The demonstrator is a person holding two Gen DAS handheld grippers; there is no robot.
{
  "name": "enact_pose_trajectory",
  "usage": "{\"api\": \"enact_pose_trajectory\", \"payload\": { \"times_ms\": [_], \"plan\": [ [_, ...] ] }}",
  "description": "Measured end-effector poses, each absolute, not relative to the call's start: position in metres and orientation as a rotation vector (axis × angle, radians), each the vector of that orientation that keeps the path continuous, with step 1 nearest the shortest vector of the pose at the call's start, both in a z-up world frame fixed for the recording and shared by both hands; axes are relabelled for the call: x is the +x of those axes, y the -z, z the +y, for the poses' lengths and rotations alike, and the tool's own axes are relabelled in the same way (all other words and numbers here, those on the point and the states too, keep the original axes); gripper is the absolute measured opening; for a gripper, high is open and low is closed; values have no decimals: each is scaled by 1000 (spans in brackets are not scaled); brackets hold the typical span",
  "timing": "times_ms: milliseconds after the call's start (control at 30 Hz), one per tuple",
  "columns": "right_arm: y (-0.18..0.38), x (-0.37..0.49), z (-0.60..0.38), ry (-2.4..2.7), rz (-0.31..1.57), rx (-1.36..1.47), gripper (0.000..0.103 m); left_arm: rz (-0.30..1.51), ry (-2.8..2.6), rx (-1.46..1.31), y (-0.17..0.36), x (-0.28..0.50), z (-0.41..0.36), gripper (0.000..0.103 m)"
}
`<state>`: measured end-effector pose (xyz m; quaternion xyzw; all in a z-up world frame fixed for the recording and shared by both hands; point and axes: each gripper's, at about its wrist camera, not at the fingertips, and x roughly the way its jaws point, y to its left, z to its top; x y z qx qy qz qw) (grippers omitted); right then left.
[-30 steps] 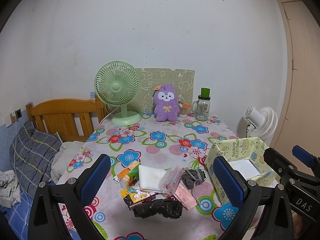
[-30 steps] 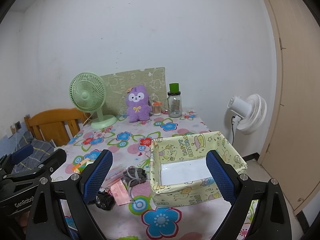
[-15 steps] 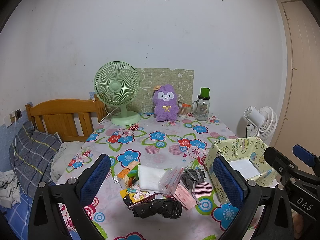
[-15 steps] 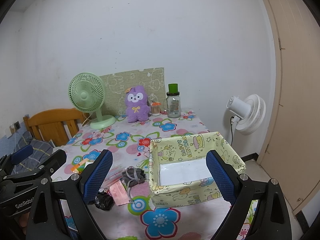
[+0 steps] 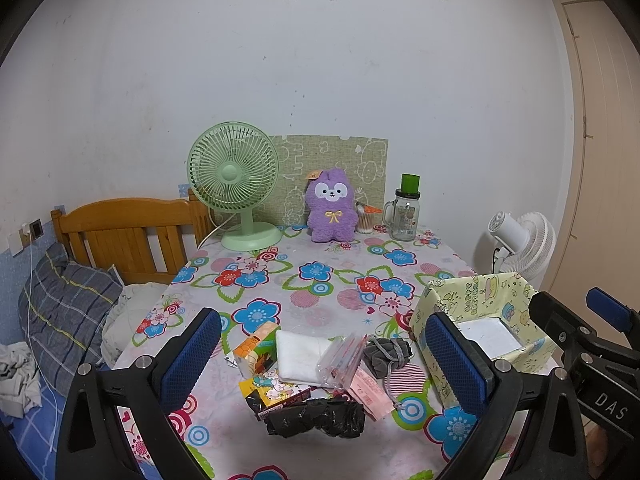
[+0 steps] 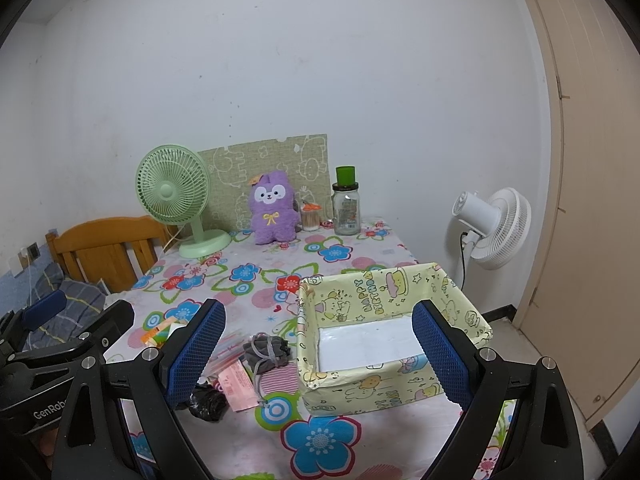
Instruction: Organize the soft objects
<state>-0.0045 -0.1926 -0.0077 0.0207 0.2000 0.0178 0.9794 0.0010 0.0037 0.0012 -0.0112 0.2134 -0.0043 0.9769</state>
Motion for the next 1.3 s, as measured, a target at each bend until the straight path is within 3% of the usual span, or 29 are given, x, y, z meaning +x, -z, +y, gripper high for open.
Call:
{"api": "enact_pose_trajectory", "payload": {
  "times_ms": [700, 1300],
  "plan": [
    [13, 18, -170, -53, 444, 38, 96, 459, -5, -13, 7, 23, 17, 98],
    [49, 63, -119, -106, 546, 21, 92, 583, -23, 4, 51, 61, 52, 89]
  ]
}}
